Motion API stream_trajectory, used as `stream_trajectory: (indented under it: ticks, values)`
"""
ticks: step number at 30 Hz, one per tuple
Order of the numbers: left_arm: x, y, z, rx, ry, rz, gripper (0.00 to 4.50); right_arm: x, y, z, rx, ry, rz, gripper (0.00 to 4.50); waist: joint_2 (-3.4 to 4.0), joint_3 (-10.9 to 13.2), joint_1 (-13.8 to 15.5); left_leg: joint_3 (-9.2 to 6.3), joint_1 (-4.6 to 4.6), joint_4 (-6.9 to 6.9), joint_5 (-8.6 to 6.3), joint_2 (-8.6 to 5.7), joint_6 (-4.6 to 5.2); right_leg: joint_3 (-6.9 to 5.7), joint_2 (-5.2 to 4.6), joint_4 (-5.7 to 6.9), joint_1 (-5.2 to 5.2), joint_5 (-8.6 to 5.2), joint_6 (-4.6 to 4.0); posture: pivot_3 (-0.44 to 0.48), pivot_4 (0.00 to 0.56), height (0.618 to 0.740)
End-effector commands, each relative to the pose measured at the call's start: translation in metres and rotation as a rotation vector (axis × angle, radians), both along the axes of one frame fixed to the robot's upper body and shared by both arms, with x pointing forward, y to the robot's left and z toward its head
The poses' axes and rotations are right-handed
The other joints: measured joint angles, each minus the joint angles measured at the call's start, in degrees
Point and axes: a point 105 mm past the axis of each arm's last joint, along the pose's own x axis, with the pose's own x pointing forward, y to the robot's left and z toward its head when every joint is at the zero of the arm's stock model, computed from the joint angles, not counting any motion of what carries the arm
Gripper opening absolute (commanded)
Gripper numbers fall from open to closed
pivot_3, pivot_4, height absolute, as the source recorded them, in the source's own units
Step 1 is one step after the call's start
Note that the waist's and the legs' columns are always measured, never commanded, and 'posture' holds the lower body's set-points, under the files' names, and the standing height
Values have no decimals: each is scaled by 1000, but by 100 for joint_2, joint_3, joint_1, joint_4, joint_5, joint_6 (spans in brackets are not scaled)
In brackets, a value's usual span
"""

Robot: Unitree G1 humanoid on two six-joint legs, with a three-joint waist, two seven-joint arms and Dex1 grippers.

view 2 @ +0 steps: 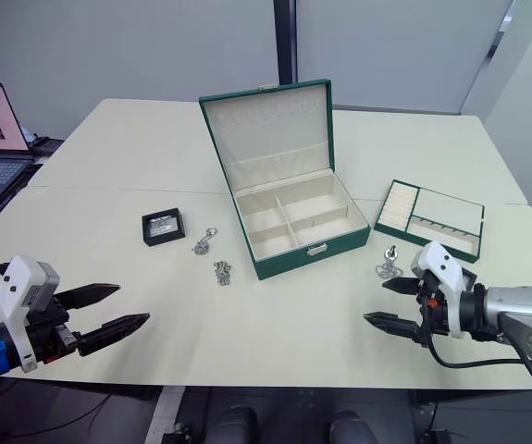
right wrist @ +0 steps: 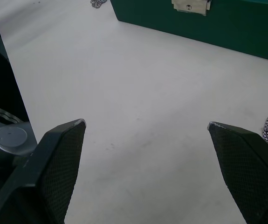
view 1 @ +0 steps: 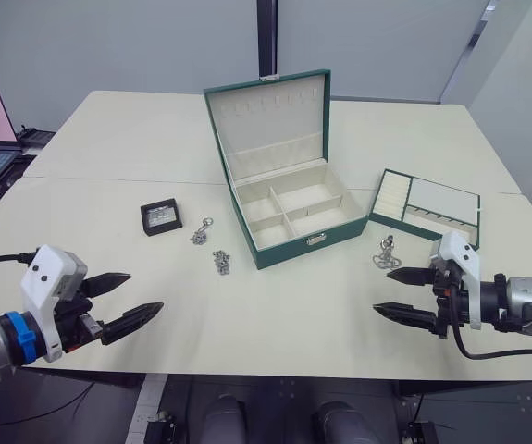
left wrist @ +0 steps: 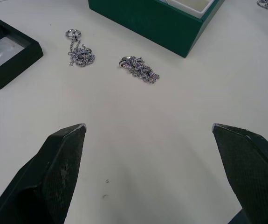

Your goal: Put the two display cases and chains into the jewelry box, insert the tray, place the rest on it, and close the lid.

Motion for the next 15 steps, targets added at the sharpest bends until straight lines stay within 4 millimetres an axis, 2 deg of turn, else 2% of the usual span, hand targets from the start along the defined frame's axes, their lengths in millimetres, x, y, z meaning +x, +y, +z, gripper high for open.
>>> stream_trajectory:
  ticks: [1, 8, 10, 15]
  values:
    - [0, 0, 12, 16, -45, -4, 4500, 0, 3, 7, 3, -24, 19, 4456, 0, 0, 1, 0, 0, 0, 0, 0, 0, 0, 0, 0, 0, 0, 0, 0, 150, 740]
    - [2, -1, 15, -13, -44, 0, 4500, 2, 5, 9, 7, -30, 24, 4456, 0, 0, 0, 0, 0, 0, 0, 0, 0, 0, 0, 0, 0, 0, 0, 0, 150, 740]
    - [5, -3, 20, -39, -59, -5, 4500, 4, 5, 13, 7, -40, 25, 4079, 0, 0, 0, -1, 0, 0, 0, 0, 0, -1, 0, 0, 0, 0, 0, 0, 150, 740]
    - [13, -3, 24, -33, -67, 9, 3348, 13, 3, 23, 1, -73, 19, 2572, 0, 0, -1, 1, 0, 1, 0, 0, 0, 1, 0, 1, 1, 0, 0, 0, 150, 740]
